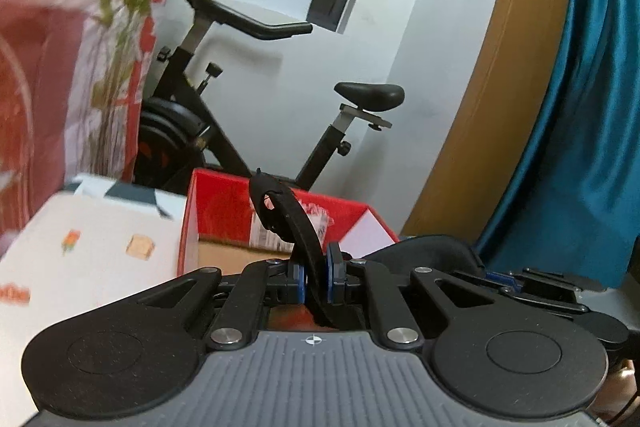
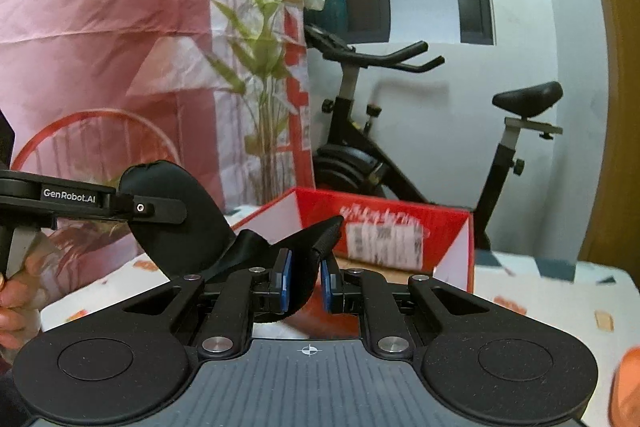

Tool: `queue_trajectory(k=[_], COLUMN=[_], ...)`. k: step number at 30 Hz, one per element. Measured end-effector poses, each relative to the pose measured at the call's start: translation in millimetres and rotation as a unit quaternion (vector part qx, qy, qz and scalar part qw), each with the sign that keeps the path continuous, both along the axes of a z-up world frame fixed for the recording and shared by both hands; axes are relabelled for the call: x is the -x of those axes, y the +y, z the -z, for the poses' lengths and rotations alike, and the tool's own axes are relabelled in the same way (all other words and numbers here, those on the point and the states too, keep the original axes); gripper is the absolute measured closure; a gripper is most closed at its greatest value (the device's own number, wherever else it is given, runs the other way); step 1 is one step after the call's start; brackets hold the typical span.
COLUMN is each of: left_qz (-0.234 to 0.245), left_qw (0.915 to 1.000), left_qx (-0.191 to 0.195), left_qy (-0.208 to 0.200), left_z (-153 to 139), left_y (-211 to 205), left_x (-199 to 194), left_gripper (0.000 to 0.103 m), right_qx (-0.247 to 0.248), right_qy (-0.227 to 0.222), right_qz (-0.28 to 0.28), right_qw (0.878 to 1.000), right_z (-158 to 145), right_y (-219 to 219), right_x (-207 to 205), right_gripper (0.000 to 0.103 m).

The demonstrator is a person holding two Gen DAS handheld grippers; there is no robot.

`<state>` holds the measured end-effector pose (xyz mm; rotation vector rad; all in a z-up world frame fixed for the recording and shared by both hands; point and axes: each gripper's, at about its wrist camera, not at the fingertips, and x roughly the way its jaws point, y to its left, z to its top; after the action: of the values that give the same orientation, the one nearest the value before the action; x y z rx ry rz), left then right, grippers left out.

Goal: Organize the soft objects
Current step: 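Lift the black eye mask with both grippers and carry it over the red box, then lower the eye mask into the red box and open both grippers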

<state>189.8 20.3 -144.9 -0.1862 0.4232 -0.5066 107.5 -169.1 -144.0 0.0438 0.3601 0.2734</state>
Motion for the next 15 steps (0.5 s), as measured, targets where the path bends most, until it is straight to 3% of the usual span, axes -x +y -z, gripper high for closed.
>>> queue_trajectory(k=[4, 7, 15], left_qz=[0.01, 0.014, 0.024], left_qw=[0.9996, 0.9976, 0.9863], left_qx=[-0.024, -0.064, -0.122], left_qy=[0.008, 0.021, 0.109], left_z=[-6.3, -1.0, 34.9], left_y=[-22.4, -44.0, -73.9], left_x=[-35.9, -62.5, -115.7], left_gripper=[0.093, 0.093, 0.093], right_qx=[0.009, 0.02, 0.031], right_qy=[0.006, 0.021, 0.1], right_qz=[0.016, 0.033, 0.068], right_qw=[1.0, 0.999, 0.992], right_z=[-3.6, 1.4, 37.2], right_y=[-8.5, -12.2, -23.9], right_x=[-45.4, -84.7, -163.3], right_gripper=[0.09, 0.09, 0.091])
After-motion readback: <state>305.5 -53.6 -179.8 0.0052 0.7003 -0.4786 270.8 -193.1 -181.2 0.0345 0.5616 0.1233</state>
